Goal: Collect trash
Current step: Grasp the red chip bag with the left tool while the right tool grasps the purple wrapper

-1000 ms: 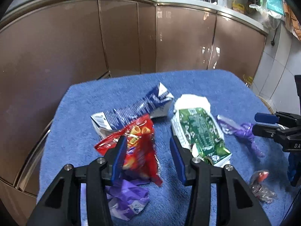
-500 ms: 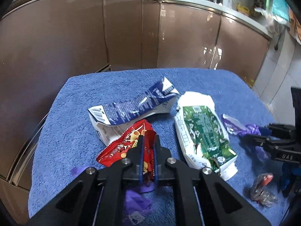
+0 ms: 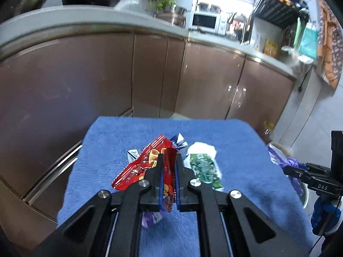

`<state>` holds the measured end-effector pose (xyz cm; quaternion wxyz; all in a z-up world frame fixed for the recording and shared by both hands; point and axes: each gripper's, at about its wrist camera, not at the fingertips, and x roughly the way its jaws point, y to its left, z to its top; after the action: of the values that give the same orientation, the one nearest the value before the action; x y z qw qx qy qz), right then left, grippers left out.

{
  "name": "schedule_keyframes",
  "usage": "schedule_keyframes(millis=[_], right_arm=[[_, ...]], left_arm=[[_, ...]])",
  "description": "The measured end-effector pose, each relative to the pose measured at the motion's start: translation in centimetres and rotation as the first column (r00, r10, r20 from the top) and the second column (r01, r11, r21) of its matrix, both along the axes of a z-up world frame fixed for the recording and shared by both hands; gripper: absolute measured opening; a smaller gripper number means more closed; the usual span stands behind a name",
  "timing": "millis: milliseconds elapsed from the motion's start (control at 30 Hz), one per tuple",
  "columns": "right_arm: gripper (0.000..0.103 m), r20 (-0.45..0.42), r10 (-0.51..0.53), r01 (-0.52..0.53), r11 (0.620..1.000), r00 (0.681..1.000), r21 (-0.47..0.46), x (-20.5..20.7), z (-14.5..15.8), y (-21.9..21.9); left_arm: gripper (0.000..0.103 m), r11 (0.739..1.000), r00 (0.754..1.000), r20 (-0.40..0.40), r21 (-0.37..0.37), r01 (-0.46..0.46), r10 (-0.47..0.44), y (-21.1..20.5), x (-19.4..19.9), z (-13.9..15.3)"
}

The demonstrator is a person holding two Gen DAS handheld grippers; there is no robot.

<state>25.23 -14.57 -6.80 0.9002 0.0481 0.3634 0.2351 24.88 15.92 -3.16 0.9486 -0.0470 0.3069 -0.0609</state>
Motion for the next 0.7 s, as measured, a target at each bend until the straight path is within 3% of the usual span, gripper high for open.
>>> schedule_keyframes(millis=[367, 700], right_arm=[[0.033, 0.094, -0.114, 0.108, 0.992, 0.989, 0.062, -9.8, 5.6, -4.6], [0.033, 0.169, -0.151, 0.137, 0.986, 0.974, 0.094, -15.9, 8.4, -6.0]], left_arm=[[0.007, 1.0, 0.99, 0.14, 0.007, 0.018, -0.018, 0.5, -9.3, 7.7], [0.007, 0.997, 0.975, 0.21, 0.016, 0.075, -0.077, -1.0, -16.4, 11.0]])
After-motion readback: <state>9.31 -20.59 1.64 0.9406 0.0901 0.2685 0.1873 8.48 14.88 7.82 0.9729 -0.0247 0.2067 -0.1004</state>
